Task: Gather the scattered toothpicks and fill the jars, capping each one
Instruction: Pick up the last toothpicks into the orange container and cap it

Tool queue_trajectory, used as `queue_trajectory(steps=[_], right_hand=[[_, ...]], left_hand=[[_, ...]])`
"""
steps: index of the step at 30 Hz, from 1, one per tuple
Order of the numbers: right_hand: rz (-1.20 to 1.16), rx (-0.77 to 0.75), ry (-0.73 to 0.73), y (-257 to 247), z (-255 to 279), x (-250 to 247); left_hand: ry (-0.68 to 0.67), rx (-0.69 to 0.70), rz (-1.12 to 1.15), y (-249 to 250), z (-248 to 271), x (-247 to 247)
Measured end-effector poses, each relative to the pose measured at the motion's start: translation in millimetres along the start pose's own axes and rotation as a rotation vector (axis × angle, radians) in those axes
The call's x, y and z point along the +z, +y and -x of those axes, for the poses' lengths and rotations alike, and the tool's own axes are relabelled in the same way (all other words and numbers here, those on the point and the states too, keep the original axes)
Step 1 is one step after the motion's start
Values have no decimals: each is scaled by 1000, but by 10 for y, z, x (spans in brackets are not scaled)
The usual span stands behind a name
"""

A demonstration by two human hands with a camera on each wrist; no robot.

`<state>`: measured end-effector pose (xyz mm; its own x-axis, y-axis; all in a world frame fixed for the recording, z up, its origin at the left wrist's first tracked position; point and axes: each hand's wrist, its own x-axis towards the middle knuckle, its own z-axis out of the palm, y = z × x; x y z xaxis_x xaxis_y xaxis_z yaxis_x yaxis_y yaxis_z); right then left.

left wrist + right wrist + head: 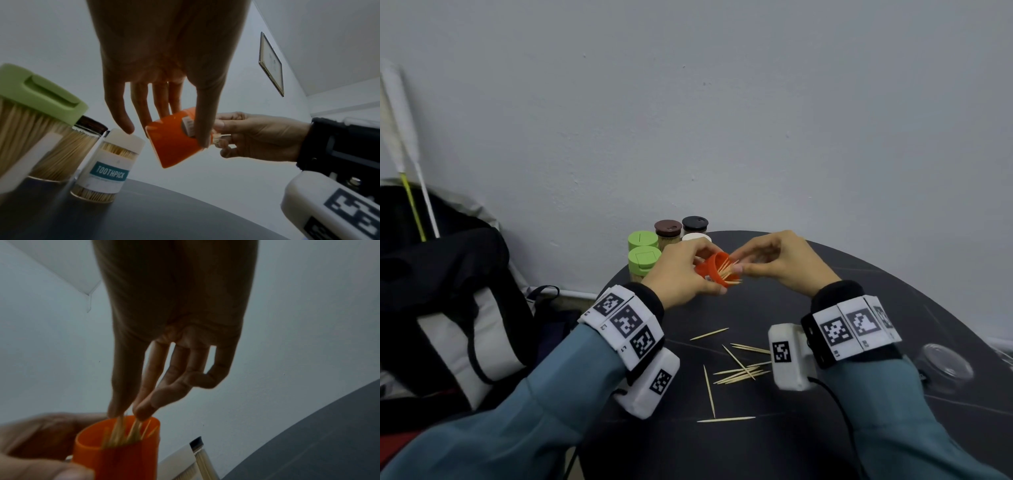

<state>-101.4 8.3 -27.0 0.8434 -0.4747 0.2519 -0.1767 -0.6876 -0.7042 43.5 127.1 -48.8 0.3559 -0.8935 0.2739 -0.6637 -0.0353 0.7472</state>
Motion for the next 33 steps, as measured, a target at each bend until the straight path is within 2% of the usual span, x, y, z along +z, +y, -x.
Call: queue_trajectory(steps=[5,12,24,33], right_hand=[[78,-26,78,-14,6,-34],[237,32,-5,-26,-33,93],[151,53,56,-47,17,-14],[268,217,-149,-21,152,28]], left_hand=[[-1,-6,-9,-8,-6,3],[-22,-20,-27,6,-12,27],[-23,-39,-39,21,20,-15],[19,-61,-37,-2,57,-92]])
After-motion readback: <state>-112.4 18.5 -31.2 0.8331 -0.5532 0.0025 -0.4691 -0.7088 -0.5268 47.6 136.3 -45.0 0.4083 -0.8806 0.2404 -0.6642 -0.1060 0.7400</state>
